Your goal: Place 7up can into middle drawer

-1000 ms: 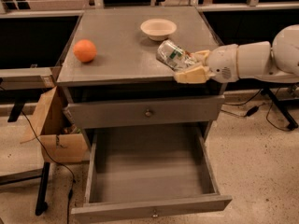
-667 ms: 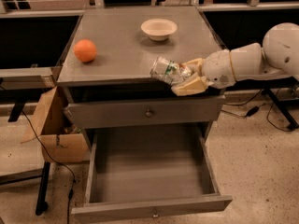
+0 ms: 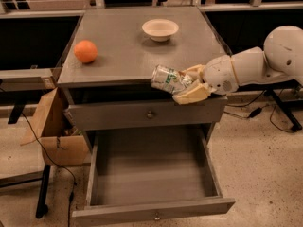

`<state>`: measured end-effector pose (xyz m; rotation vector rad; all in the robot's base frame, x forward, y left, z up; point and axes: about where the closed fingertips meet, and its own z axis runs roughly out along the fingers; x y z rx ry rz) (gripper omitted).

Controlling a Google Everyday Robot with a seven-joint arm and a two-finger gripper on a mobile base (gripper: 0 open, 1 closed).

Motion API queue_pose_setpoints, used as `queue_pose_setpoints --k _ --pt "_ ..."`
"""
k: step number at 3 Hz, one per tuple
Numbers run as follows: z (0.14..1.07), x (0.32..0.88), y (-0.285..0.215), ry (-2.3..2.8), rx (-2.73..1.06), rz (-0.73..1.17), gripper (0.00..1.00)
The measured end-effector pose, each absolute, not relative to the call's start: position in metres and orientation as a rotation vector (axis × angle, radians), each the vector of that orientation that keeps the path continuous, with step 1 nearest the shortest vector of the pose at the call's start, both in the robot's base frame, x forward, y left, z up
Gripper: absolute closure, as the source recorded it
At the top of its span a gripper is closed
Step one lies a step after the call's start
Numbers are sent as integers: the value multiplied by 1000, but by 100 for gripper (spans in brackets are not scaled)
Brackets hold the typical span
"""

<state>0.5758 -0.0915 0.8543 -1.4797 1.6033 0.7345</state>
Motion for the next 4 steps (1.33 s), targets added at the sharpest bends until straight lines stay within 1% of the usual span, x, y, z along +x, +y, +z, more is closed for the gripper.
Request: queue_pose_setpoints --k 1,2,3,4 --pt "850 563 -89 1547 -1493 663 100" --pt "792 541 -69 1540 -1541 610 100" --pt "696 524 -32 1610 -1637 653 100" --pt "641 520 2 1659 -1714 683 100"
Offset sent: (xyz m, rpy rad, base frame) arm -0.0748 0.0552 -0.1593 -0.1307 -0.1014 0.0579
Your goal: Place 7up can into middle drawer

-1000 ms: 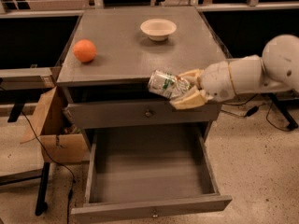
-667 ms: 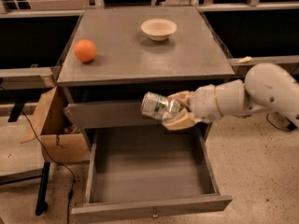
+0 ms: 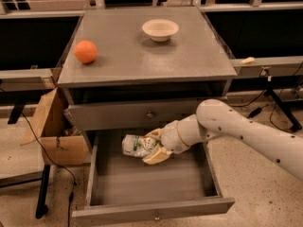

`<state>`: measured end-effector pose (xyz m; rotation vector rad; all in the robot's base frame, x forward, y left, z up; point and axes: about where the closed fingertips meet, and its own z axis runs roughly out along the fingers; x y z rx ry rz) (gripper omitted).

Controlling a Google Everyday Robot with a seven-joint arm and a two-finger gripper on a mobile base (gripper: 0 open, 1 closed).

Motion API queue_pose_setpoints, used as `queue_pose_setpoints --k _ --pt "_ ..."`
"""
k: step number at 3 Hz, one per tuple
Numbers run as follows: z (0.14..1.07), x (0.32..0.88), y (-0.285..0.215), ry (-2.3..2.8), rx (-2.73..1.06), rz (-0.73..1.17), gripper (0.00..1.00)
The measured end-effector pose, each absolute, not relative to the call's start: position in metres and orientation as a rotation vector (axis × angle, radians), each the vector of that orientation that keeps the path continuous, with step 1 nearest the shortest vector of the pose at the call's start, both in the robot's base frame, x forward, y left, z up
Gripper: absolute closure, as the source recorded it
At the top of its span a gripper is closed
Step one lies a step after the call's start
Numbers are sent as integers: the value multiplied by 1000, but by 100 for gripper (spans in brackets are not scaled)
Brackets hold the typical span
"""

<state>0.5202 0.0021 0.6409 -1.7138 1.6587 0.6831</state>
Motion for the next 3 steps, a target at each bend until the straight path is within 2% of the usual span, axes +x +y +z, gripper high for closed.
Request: queue_pose_setpoints --k 3 --pt "521 515 64 1769 -1705 754 100"
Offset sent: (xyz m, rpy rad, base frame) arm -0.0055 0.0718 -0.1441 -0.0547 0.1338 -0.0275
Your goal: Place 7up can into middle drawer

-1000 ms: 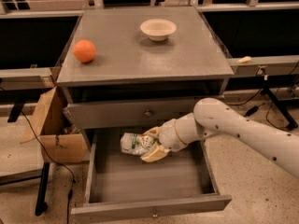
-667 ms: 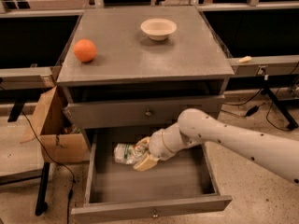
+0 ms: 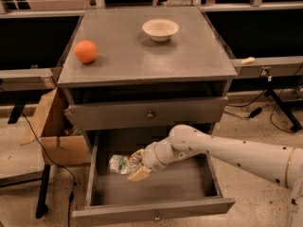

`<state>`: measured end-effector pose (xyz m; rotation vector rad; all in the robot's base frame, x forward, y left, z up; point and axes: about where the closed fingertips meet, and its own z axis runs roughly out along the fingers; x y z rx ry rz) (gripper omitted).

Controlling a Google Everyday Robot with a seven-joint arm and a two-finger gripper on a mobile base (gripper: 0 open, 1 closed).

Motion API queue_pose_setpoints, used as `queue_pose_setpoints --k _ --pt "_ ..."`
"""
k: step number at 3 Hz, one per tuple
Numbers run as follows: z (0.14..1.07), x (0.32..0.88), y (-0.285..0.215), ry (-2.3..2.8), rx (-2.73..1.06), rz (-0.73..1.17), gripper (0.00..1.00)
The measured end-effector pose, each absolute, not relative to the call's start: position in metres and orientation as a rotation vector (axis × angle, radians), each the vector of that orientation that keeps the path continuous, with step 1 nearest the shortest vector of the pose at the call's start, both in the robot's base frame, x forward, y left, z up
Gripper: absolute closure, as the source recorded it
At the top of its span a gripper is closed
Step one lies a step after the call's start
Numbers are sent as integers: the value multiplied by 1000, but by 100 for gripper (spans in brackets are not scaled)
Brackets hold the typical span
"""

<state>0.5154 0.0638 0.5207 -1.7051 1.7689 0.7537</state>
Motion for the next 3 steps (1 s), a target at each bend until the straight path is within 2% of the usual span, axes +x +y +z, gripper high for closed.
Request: queue_pose_setpoints --k 1,2,3 --pt "499 520 73 1768 -1688 755 100" --pt "475 529 73 1785 -1708 739 82" --pt "458 539 60 1836 -1711 695 58"
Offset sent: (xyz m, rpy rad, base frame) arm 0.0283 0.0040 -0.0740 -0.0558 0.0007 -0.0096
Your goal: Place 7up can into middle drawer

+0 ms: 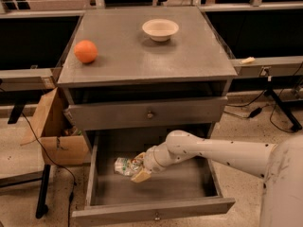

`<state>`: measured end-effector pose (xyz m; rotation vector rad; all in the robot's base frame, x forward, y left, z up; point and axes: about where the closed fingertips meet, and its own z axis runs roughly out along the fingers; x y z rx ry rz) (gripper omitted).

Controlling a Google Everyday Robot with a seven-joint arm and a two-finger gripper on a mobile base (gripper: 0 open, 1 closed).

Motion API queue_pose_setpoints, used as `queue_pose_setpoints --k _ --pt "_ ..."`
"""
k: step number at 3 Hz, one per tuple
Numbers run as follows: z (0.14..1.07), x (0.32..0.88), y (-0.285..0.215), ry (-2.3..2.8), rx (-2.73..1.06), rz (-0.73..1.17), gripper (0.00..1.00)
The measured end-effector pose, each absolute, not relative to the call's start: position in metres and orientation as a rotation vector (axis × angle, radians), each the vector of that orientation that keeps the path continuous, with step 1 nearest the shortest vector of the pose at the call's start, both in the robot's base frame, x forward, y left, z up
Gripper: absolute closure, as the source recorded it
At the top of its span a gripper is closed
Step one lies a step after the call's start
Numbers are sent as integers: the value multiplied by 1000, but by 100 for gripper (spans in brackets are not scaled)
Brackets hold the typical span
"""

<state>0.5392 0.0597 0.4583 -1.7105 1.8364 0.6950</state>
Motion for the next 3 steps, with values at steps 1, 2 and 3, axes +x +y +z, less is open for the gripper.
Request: queue_pose_setpoints --k 1,2,3 --pt "448 543 50 1869 -1715 669 36" --pt "442 544 42 1891 -1728 643 5" --pt "442 544 42 1891 -1728 644 0"
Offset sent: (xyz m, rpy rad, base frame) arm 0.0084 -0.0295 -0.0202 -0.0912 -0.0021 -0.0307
